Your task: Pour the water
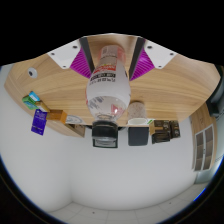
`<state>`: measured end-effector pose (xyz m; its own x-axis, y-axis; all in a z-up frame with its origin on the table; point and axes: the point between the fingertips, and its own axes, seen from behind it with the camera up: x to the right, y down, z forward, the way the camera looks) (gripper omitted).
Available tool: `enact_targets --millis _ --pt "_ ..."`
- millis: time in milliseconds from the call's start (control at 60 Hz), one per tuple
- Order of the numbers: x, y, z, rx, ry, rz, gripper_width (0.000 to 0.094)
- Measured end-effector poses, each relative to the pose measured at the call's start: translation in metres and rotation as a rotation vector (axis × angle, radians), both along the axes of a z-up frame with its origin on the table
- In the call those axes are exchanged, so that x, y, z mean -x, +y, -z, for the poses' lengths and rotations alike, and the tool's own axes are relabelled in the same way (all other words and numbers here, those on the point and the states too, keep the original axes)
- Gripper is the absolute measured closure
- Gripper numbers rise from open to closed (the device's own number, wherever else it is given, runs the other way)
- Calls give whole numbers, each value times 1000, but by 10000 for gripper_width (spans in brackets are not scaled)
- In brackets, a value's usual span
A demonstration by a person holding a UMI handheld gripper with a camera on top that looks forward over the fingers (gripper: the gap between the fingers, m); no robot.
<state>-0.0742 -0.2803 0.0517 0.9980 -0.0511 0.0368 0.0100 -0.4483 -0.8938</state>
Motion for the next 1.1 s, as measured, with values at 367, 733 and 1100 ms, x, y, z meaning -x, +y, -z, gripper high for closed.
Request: enact_targets --millis 367,733,1100 --pt "-26 15 -21 2 -86 90 666" --pt "-89 148 -164 -71 -698 54 666" --pt "-62 278 -164 79 -1644 -226 665"
